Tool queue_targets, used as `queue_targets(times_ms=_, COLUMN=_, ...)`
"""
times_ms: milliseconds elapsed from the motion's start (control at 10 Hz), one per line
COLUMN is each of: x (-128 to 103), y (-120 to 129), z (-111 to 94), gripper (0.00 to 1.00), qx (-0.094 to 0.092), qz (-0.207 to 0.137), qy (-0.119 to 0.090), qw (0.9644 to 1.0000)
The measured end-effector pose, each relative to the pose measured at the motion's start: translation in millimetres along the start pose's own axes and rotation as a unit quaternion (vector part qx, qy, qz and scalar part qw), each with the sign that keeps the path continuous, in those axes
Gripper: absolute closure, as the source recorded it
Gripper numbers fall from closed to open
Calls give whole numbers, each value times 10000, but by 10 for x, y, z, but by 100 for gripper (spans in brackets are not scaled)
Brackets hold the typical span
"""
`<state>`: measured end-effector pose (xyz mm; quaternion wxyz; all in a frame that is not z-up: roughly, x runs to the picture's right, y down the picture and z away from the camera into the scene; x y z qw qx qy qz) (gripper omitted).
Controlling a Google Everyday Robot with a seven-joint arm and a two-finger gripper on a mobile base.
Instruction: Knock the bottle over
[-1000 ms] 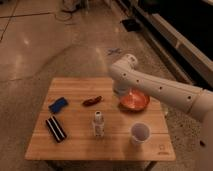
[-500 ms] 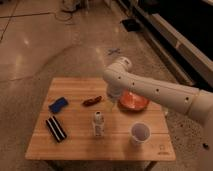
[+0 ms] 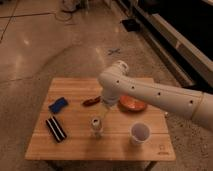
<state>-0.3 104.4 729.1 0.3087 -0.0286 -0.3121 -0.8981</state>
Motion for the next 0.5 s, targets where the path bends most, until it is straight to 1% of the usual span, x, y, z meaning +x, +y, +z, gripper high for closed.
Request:
queue_targets(times_ms=100, x=3, y=-141, z=-16, gripper=20, qx=133, qz=-22, qy=103, qw=9999)
queue_targets(times_ms=200, x=-5, y=-232, z=-25, gripper=20, qx=222, qz=-26, qy=169, qw=9996)
queue_targets(times_ms=400, x=-97, y=-282, z=-40, gripper=20, qx=324, qz=55, qy=255, qw=9991)
queue_targets(times_ms=500, x=-97, y=-284, z=-40, gripper=20, qx=325, qz=50, qy=258, qw=9991)
